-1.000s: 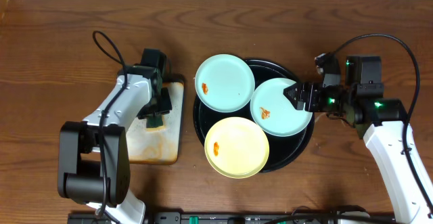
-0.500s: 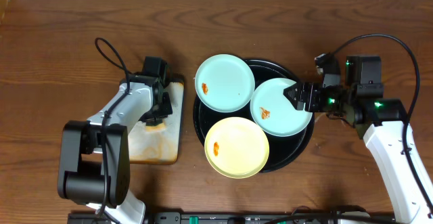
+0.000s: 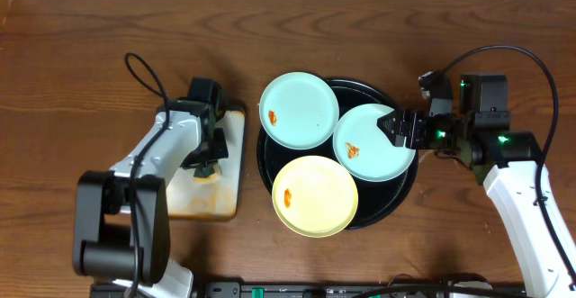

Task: Clean dirty plates on tray and stack at the side
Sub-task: 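Dip and rub the sponge in the soapy water with the left gripper, then carry the sponge with the left gripper onto the right green plate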

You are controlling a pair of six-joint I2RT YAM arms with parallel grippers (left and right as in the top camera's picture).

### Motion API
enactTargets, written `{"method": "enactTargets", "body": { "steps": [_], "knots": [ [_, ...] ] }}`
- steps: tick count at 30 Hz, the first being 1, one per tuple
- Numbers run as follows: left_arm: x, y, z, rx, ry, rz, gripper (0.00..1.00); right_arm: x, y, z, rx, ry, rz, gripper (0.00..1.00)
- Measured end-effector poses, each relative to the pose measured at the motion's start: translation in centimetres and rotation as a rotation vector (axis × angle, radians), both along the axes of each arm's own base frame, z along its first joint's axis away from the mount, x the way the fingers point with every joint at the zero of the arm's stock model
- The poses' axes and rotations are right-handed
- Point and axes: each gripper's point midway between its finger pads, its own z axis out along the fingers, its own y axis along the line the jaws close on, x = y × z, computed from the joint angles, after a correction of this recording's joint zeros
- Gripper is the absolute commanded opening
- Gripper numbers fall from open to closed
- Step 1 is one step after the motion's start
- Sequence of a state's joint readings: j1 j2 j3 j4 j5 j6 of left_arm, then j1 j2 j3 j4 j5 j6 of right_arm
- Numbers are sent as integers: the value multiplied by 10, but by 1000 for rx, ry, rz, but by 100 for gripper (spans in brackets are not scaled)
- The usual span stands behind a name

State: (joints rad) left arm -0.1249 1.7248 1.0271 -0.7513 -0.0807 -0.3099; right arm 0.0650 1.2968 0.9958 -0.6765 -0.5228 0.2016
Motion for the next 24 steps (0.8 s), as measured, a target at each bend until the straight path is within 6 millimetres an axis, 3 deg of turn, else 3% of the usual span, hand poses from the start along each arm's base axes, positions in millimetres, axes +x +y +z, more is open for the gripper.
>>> {"method": "enactTargets", "body": {
  "steps": [8, 13, 15, 17, 21, 24],
  "knots": [
    [25, -10, 61, -62, -190, -6, 7, 0, 0, 0, 0, 0, 0, 73],
    [17, -12, 65, -70, -168, -12, 7, 1, -2, -1, -9, -1, -6, 72],
    [13, -18, 71, -75, -146, -28, 7, 2, -5, -2, -28, -1, -23, 67],
    [19, -30, 85, -92, -166, -58, 7, 4, -10, -5, -55, -1, -45, 55],
    [44, -70, 126, -144, -284, -138, 7, 9, -26, -15, -134, 17, -111, 47],
    [52, -102, 148, -186, -349, -184, 7, 13, -37, -33, -194, 63, -147, 41]
  ]
}}
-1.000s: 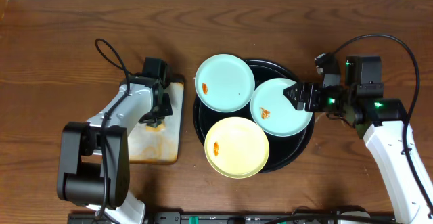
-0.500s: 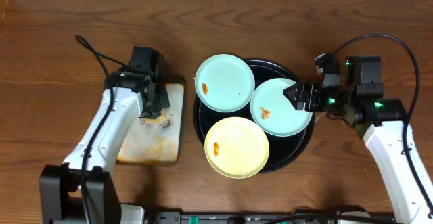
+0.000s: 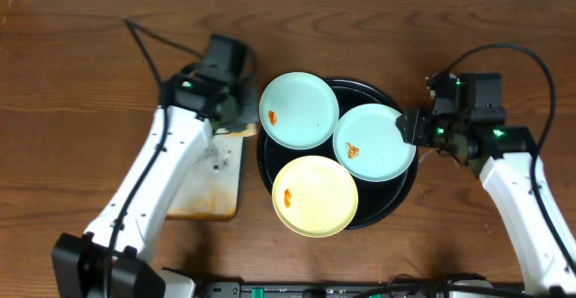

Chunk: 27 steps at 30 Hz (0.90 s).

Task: Clean dirty plates on tray and stack at the side
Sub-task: 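Carry the sponge with the left gripper onto the right green plate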

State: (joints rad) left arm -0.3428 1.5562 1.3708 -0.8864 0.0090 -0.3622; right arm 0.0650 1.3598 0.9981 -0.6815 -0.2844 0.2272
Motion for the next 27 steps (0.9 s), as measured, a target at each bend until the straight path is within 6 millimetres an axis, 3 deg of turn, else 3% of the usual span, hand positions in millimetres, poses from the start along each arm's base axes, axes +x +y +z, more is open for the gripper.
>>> {"method": "enactTargets", "body": {
  "steps": [6, 10, 15, 18, 23, 27],
  "knots": [
    [1, -65, 14, -124, -68, -55, 7, 6, -13, -54, -84, 142, -36, 17],
    [7, -113, 11, -244, -80, -86, 7, 8, -23, -84, -138, 210, -67, 20],
    [7, -164, -20, -355, -5, -121, 7, 9, -36, -95, -206, 229, -101, 22],
    [6, -186, -45, -404, 61, -128, 7, 9, -38, -97, -221, 234, -106, 18],
    [-8, -204, -84, -392, 173, -129, 7, 8, -40, -107, -230, 261, -107, 16],
    [-18, -222, -95, -388, 204, -137, 7, 8, -40, -109, -228, 266, -113, 15]
  ]
}}
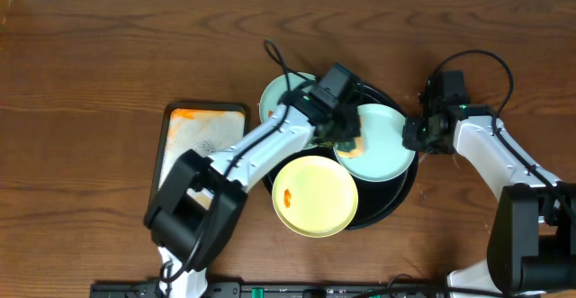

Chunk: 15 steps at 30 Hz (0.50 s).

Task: Clean dirty plates on tray and stack at the side
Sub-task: 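Carry the sponge with the left gripper onto the right green plate, then scrub the stained green plate with the sponge while right gripper holds it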

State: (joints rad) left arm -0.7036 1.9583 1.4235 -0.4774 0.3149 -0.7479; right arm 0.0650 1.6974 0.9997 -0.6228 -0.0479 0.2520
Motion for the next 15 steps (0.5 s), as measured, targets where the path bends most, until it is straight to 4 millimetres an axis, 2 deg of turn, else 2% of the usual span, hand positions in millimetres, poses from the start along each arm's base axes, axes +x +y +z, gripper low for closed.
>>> {"method": "enactTargets", "body": {
  "steps": [6, 15],
  "knots": [
    [-12, -20, -8, -3, 22, 10, 7, 0, 0, 0, 1, 1, -4, 14],
    [5, -35, -22, -50, 10, 82, 7, -1, 0, 0, 2, 5, -8, 14]
  ]
}}
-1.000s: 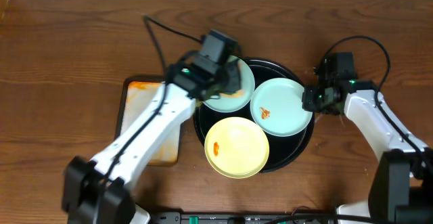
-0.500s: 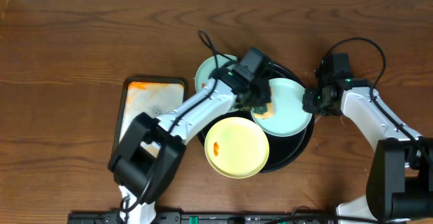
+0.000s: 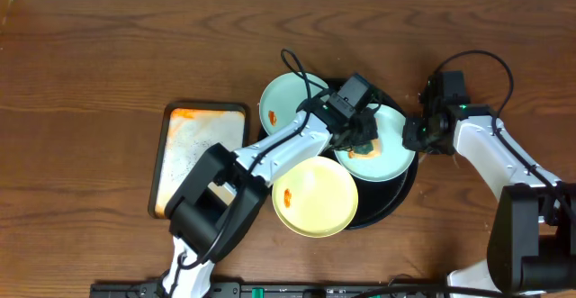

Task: Clean dirty plates on tray and stack at the side
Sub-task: 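Scrub the stained green plate with the sponge while right gripper holds it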

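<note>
A round black tray holds three plates. The pale teal plate at the upper left and the yellow plate in front each carry an orange smear. My left gripper reaches across and sits low over the right teal plate, shut on a dark sponge. An orange smear shows just below it. My right gripper is shut on that plate's right rim.
A rectangular dark-rimmed tray with orange smears lies on the wooden table to the left of the round tray. My left arm stretches over the gap between them. Cables loop above both wrists.
My left gripper with the sponge has shifted a little to the right, from the right teal plate's left edge to its upper middle. The right gripper and the plates have kept their places.
First my left gripper was down on the rectangular tray at the left, with my right gripper at the right teal plate's rim. Then the left gripper was at that tray's far right corner, holding something dark. Later it was over the right teal plate, and now farther in.
</note>
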You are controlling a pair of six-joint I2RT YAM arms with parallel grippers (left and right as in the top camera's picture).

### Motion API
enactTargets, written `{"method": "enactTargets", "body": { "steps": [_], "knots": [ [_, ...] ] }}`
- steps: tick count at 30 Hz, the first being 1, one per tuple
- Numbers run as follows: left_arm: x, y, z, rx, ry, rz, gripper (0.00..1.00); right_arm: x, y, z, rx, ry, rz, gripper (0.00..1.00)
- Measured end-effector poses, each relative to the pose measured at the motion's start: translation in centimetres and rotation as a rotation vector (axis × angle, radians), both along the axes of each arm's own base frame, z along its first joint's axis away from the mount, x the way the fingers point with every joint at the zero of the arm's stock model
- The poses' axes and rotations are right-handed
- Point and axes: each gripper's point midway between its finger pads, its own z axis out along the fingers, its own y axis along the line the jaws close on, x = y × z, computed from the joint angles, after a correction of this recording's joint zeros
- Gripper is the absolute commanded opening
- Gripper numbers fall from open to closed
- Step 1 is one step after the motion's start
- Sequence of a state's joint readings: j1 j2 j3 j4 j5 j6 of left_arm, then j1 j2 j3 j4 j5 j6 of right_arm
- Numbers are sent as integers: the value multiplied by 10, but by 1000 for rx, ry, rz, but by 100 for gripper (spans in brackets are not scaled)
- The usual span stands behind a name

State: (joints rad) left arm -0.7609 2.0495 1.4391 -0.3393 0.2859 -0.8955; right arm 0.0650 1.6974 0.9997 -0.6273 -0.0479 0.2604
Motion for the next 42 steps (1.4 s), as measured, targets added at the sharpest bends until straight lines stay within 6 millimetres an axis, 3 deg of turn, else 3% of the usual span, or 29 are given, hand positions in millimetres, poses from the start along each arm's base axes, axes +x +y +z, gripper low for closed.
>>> {"method": "enactTargets", "body": {
  "steps": [9, 20, 33, 35, 38, 42],
  "knots": [
    [-9, -2, -25, 37, 59, 10, 7, 0, 0, 0, 1, 2, -4, 13],
    [-5, 48, -35, 129, 204, 88, 7, -3, 0, -1, 2, 15, -10, 12],
    [-4, 65, -33, 282, 145, -3, 7, -6, 0, -1, 1, 24, -10, 12],
    [-3, 64, -32, 308, 126, -23, 7, -5, 0, -1, 1, 24, -11, 16],
    [-2, 62, -29, 342, 95, -45, 7, -5, 4, -1, 24, 22, 13, 29],
    [1, 59, -27, 367, 57, -62, 7, -7, 23, 2, 118, 17, 104, 32]
  ]
}}
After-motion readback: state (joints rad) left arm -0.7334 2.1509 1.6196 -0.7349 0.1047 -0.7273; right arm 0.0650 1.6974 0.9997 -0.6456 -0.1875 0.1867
